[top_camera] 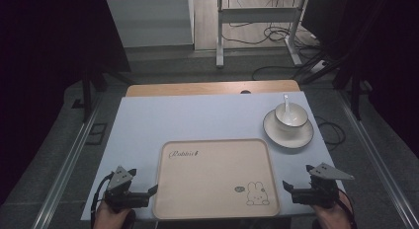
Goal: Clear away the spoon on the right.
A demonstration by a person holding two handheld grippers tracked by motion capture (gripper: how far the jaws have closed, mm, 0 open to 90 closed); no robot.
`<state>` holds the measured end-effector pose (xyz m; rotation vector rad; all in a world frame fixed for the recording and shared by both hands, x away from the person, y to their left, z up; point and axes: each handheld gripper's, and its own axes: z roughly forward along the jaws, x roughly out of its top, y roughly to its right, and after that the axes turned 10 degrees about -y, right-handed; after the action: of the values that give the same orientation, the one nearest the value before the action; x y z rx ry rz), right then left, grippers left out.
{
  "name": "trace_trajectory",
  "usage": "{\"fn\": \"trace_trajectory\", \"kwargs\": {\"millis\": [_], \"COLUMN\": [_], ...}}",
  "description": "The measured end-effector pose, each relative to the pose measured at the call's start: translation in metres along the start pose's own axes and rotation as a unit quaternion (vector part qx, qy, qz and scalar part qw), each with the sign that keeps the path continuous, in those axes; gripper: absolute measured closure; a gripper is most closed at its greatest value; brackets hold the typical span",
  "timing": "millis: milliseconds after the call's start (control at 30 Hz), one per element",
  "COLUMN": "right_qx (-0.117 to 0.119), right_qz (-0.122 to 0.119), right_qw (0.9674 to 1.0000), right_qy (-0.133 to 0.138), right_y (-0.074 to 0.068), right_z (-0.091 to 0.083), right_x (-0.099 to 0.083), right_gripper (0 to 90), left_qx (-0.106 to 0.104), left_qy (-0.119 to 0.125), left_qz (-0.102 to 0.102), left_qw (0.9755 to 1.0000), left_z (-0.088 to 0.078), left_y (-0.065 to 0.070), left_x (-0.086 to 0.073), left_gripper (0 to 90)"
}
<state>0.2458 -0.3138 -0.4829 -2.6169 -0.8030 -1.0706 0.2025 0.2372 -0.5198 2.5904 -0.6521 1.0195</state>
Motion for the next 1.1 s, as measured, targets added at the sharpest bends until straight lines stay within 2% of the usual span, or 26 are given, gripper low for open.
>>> {"fn": "trace_trajectory", "kwargs": {"millis": [133, 233, 267, 700, 900, 1100], "right_qx": [-0.009, -0.006, 0.0, 0.005, 0.017, 0.018], "right_qz": [-0.01, -0.013, -0.009, -0.006, 0.007, 0.008], "right_qw": [0.9999, 0.9999, 0.9999, 0.9999, 0.9997, 0.9997], "right_qy": [0.004, 0.007, 0.008, 0.008, 0.014, 0.013], "right_y": [0.004, 0.007, 0.009, 0.015, 0.021, 0.024], "right_z": [0.002, 0.001, 0.001, 0.005, 0.008, 0.01], "right_x": [0.005, 0.007, 0.008, 0.02, 0.03, 0.037], "right_gripper": [0.0, 0.0, 0.0, 1.3, 1.3, 1.4], "left_qx": [0.001, 0.001, 0.002, 0.0, 0.001, 0.001], "left_qy": [-0.001, -0.001, -0.001, -0.001, -0.002, -0.003], "left_qz": [0.0, 0.0, -0.001, -0.005, -0.004, -0.003], "left_qw": [1.0, 1.0, 1.0, 1.0, 1.0, 1.0], "left_z": [0.0, 0.0, 0.0, 0.0, 0.0, 0.001], "left_y": [0.0, 0.0, 0.0, 0.0, 0.0, 0.0], "left_x": [0.0, 0.0, 0.0, 0.0, 0.0, 0.0], "left_gripper": [3.2, 3.2, 3.2, 3.2, 3.2, 3.2]}}
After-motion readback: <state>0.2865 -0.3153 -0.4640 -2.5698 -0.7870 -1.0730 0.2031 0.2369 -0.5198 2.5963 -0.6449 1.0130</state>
